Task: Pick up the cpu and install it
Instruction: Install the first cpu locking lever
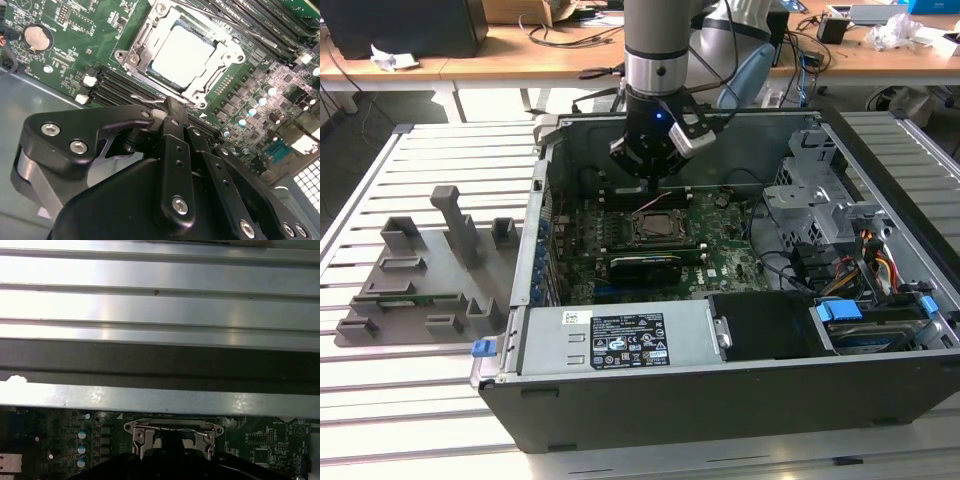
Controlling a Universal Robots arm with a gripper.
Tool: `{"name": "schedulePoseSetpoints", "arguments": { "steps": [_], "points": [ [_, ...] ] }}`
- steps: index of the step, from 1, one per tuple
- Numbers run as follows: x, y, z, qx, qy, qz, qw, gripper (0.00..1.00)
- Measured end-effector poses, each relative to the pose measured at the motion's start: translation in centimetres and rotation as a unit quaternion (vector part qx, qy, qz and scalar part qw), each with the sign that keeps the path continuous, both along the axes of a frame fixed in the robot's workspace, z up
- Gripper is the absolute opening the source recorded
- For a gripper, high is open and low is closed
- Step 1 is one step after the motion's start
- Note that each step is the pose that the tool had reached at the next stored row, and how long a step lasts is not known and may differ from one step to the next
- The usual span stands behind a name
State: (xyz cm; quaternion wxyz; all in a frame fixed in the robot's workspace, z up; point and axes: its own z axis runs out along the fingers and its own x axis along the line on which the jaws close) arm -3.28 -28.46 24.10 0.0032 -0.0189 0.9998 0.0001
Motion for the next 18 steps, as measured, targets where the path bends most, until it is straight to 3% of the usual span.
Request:
{"name": "schedulePoseSetpoints", "arguments": {
  "steps": [4,8,18],
  "points": [
    [-0.3,0.13,-0.41,-0.0001,0.0001,0.019,0.9998,0.11],
    [-0.3,0.59,-0.79,0.0001,0.0000,0.019,0.9998,0.11],
    [-0.3,1.11,-2.15,0.0000,0.0000,0.019,0.9998,0.11]
  ]
}}
